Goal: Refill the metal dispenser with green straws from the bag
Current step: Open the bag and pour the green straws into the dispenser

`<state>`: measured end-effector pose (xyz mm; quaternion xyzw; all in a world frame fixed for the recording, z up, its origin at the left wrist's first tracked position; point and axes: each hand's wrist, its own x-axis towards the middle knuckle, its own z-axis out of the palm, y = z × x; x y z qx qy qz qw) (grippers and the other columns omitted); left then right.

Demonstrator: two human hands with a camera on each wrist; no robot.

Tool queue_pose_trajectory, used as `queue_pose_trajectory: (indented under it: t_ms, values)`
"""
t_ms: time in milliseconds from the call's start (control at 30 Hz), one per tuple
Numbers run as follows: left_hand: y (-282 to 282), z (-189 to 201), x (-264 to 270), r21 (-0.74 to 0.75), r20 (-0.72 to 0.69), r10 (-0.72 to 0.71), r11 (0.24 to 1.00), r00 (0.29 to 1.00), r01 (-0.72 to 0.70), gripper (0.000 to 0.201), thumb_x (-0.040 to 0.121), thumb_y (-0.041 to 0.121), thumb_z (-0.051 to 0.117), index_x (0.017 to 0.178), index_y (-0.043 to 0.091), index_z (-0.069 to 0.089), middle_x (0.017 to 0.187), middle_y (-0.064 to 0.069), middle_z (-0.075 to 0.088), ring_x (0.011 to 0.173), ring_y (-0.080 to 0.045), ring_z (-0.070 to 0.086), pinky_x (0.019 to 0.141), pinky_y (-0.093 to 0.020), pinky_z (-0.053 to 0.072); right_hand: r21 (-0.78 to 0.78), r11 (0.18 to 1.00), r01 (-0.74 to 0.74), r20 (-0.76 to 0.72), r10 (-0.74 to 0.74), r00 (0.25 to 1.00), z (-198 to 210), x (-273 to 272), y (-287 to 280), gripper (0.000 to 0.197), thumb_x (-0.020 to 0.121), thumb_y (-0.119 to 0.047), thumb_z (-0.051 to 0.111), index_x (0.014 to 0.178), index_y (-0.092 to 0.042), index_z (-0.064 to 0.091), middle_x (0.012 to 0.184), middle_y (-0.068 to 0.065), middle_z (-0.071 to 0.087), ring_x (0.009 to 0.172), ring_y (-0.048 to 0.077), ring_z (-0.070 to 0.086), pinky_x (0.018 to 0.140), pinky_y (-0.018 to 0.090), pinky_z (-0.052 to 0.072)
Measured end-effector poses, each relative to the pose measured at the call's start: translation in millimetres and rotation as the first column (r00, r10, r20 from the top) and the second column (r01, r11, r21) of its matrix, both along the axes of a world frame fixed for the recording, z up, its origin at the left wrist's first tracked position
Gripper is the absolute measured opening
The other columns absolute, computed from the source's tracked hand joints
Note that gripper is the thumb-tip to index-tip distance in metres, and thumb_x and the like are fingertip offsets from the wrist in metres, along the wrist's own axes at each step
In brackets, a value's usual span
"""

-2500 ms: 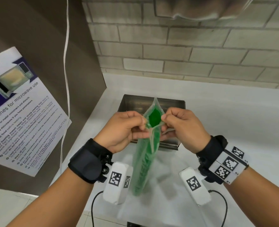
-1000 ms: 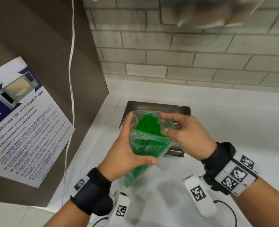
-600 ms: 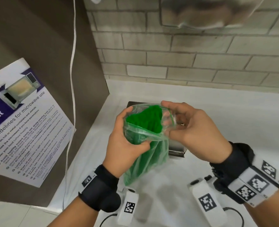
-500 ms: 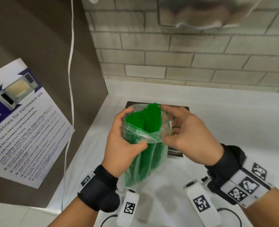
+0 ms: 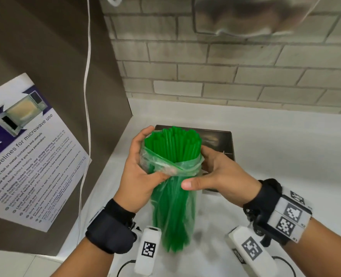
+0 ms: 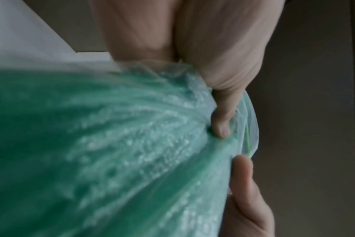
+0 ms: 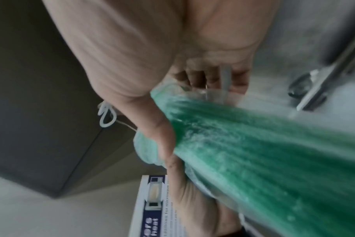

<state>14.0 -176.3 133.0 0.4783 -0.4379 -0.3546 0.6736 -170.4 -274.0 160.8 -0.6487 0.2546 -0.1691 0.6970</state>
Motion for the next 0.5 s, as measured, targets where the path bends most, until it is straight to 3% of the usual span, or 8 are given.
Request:
queue_pose_trajectory:
  t_ms: [67, 167, 300, 400, 500]
  values:
    - [0.6, 3.2, -1.5, 0.005, -0.028, -0.03, 1.0, 0.999, 0.03, 0.102, 0.067, 0.005, 0.09, 0.151, 0.011, 0.033, 0.142, -0.023, 0.051, 0.132, -0.038, 0.053, 0.111, -0.05, 0.044, 0.089, 0.993, -0.073, 0.043, 0.069, 0.997, -3.7, 0.6, 0.4, 0.071, 0.074, 0.011, 0.074, 0.139, -0.005, 0.05, 0.133, 0.016, 0.063, 0.125, 0.034, 0.06, 0.108, 0.048, 0.045]
    - [2.3, 6.7, -3.3, 0.009, -0.007, -0.074, 0.997, 0.997, 0.074, 0.103, 0.067, 0.014, 0.092, 0.151, 0.017, 0.032, 0.14, -0.02, 0.052, 0.13, -0.037, 0.055, 0.109, -0.044, 0.047, -0.015, 0.998, -0.059, 0.045, 0.06, 0.997, -9.3, 0.5, -1.8, 0.079, 0.072, 0.005, 0.081, 0.142, -0.012, 0.048, 0.137, 0.01, 0.062, 0.128, 0.03, 0.058, 0.112, 0.052, 0.04]
    - [2.3, 11.7, -1.5, 0.015, 0.107, -0.139, 0.99, 0.985, 0.138, 0.1, 0.067, -0.003, 0.088, 0.148, 0.014, 0.033, 0.138, -0.021, 0.05, 0.127, -0.035, 0.055, 0.108, -0.044, 0.047, -0.148, 0.989, -0.016, 0.045, 0.023, 0.999, -13.0, 0.6, -0.5, 0.091, 0.067, 0.004, 0.088, 0.144, -0.011, 0.042, 0.137, 0.01, 0.059, 0.128, 0.028, 0.057, 0.111, 0.051, 0.042]
    - [3.2, 17.2, 7.8, 0.073, 0.257, -0.14, 0.989, 0.956, 0.125, 0.106, 0.064, -0.012, 0.088, 0.148, 0.012, 0.031, 0.138, -0.011, 0.05, 0.129, -0.019, 0.053, 0.109, -0.028, 0.043, -0.318, 0.939, 0.128, 0.076, -0.109, 0.991, -11.4, -1.9, -2.2, 0.088, 0.061, -0.002, 0.093, 0.134, -0.019, 0.048, 0.128, -0.003, 0.062, 0.122, 0.017, 0.06, 0.106, 0.036, 0.047]
    - [4.7, 19.4, 12.7, 0.179, 0.342, -0.181, 0.976, 0.922, 0.125, 0.113, 0.063, 0.008, 0.095, 0.152, 0.025, 0.027, 0.145, 0.01, 0.049, 0.138, -0.009, 0.047, 0.114, -0.021, 0.037, -0.408, 0.886, 0.221, 0.158, -0.17, 0.973, -9.4, -3.1, -1.2, 0.081, 0.063, 0.0, 0.092, 0.129, -0.018, 0.048, 0.123, -0.01, 0.063, 0.114, 0.007, 0.063, 0.096, 0.019, 0.047]
